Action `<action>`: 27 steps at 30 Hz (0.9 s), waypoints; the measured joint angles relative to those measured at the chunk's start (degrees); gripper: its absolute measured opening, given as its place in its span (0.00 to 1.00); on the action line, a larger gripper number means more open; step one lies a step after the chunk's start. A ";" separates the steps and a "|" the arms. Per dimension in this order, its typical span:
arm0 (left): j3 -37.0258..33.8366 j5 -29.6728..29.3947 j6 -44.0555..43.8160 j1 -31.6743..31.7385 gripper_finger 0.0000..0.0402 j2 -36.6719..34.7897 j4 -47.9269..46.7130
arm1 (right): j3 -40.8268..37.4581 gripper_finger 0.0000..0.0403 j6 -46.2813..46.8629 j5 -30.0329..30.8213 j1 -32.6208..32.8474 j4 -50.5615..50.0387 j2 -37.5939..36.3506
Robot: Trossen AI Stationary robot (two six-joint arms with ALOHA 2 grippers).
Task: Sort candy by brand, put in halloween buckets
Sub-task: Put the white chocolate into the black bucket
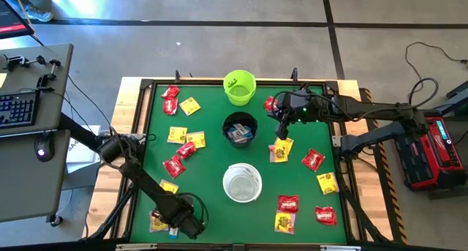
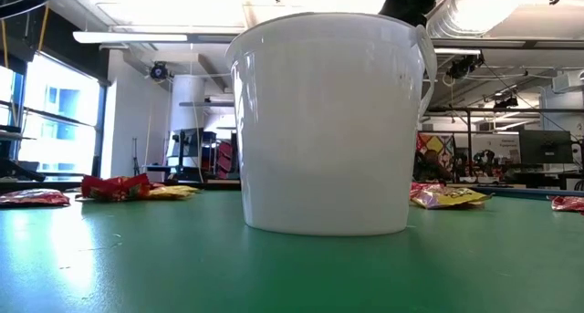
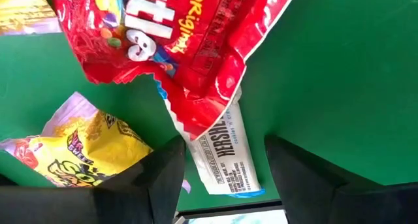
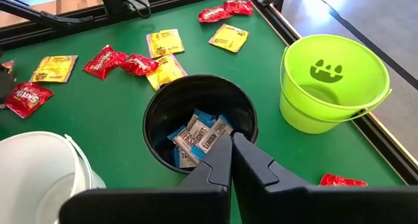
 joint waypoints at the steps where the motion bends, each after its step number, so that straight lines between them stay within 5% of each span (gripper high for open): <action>1: -0.01 -0.01 0.36 0.00 0.53 0.00 0.05 | 0.00 0.00 0.04 0.00 0.00 0.07 0.00; 6: -0.14 0.18 2.68 0.00 0.47 -0.19 1.32 | 0.00 0.00 0.00 0.00 0.00 0.12 0.00; 16: -0.29 -1.37 3.25 -0.09 0.20 -3.06 1.33 | 0.00 0.00 -1.39 0.59 0.00 0.88 0.02; 27: -0.25 -1.17 3.63 -0.08 0.14 -6.02 1.07 | 0.00 0.00 -1.81 0.64 0.00 0.97 0.02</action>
